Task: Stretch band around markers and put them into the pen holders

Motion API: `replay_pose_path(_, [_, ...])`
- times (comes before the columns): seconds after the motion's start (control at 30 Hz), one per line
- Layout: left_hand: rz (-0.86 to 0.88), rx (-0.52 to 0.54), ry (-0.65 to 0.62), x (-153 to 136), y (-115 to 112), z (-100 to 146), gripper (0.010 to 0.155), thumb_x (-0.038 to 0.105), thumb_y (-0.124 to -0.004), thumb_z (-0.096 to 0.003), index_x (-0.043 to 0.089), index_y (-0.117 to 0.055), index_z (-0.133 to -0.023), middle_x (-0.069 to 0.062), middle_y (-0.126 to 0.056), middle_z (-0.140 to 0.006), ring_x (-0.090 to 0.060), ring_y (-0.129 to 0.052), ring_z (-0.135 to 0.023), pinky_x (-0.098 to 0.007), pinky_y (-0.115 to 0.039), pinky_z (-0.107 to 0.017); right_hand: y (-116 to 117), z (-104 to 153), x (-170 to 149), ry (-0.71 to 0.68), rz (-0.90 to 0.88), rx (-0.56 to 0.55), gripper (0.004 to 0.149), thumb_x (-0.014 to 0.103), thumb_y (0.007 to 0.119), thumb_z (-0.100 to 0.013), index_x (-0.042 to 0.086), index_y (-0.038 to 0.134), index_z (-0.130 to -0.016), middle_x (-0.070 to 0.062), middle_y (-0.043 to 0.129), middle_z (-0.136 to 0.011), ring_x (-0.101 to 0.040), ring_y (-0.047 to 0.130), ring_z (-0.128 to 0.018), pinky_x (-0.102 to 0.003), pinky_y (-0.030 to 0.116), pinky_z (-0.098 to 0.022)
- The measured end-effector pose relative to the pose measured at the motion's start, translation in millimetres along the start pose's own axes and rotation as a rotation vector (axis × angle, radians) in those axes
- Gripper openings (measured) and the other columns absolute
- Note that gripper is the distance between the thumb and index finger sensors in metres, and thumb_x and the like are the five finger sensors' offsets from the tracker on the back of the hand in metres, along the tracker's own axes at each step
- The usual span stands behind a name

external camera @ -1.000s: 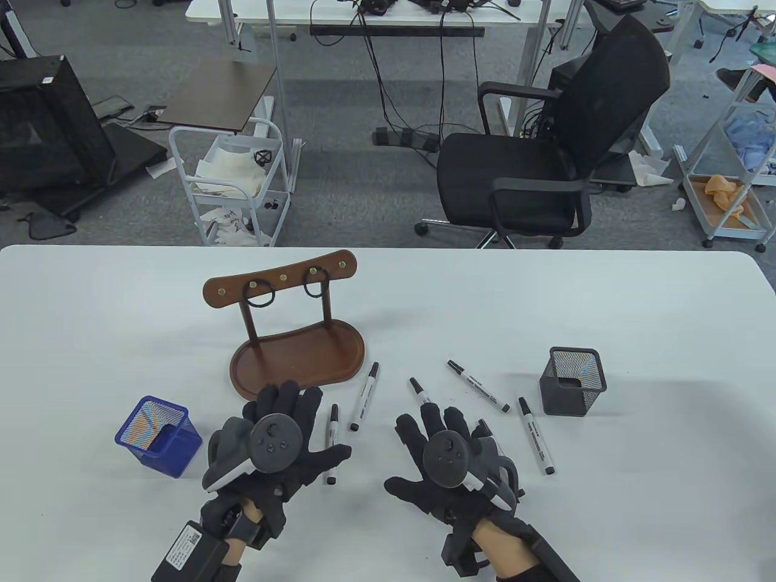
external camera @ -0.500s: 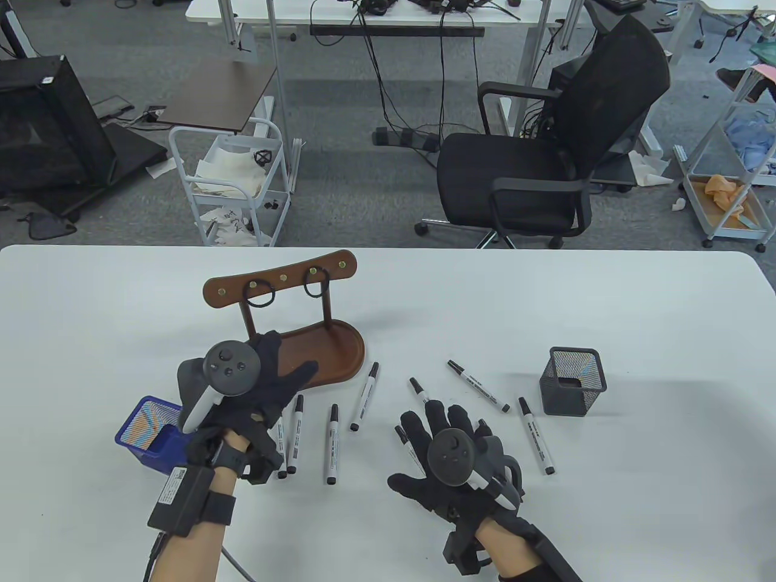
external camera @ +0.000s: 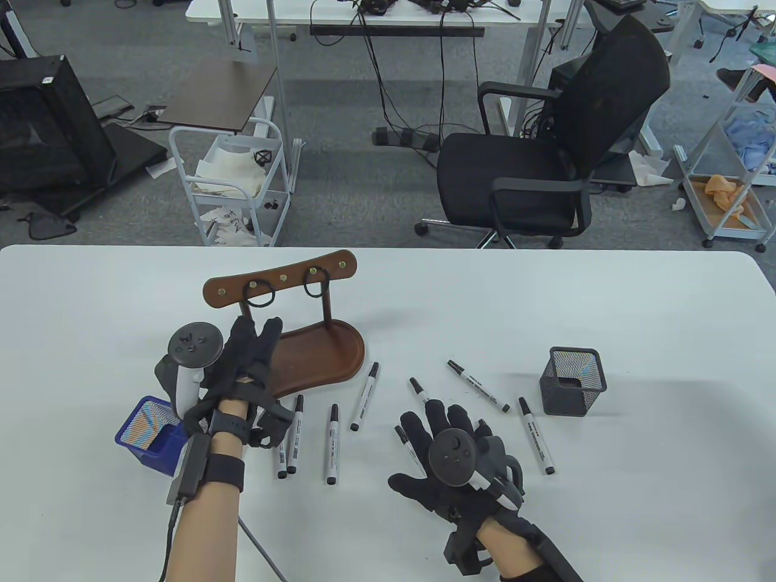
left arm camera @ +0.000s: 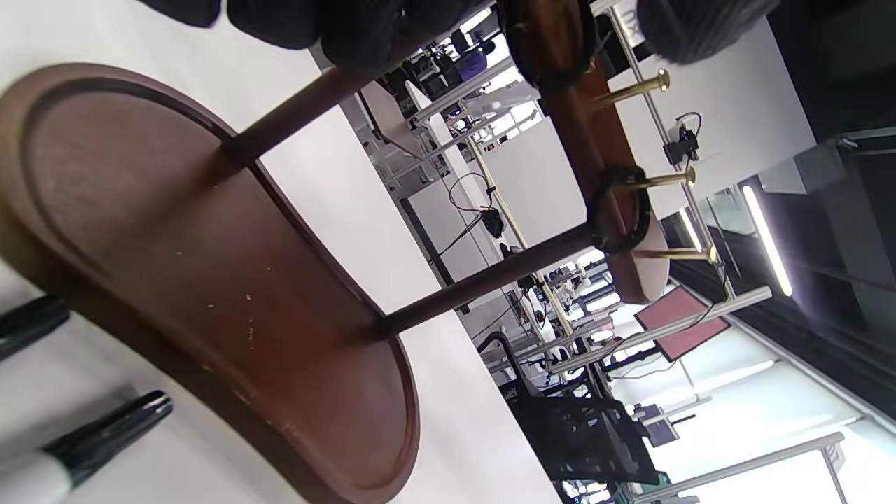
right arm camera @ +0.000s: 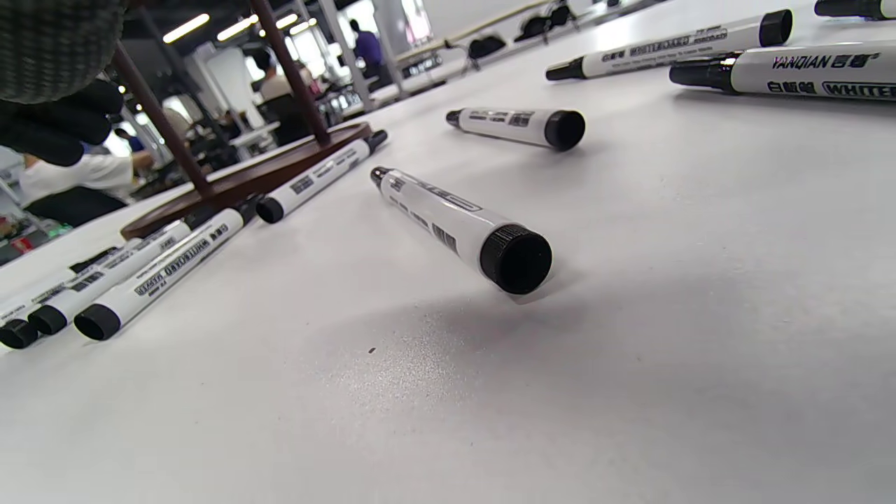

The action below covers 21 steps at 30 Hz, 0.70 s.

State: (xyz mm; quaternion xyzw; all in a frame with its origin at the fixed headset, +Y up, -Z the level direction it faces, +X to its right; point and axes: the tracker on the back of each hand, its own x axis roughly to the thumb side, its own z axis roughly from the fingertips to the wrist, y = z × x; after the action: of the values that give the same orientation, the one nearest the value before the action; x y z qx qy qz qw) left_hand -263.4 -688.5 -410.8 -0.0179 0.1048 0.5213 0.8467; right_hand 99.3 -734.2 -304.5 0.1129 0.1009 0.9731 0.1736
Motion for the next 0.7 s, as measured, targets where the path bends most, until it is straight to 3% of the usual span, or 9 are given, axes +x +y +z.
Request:
replay_pose_path(0.4, [0.239,0.089,0.060,-7.0,-0.9,-19.8,0.081,0.055,-0.064,-0.0596,-0.001,-0.039,-0.113,-0.032,-0.054,-0.119,-0.057,-0.050,-0.108,-0.072,-0.049,-0.074,-0.5,0.5,-0.3,0.000,-0.004,0.002,0.091,0.072,0.074,-0.036,0.045,0.028,-0.110,0.001,0.014,-0.131,-0.040,0.012,-0.119,-0.075,0.022,-0.078])
replay_pose_path(0.7, [0.288,0.138,0.100,-4.7,-1.5,-28.4,0.073,0.049,-0.069,-0.0597,0.000,-0.046,-0.109,-0.026,-0.064,-0.115,-0.052,-0.061,-0.106,-0.069,-0.054,-0.074,-1.2,0.7,-0.3,0.001,-0.006,0.003,0.091,0.072,0.074,-0.036,0.045,0.028,-0.110,0.000,0.014,-0.131,-0.040,0.013,-0.120,-0.075,0.023,-0.078])
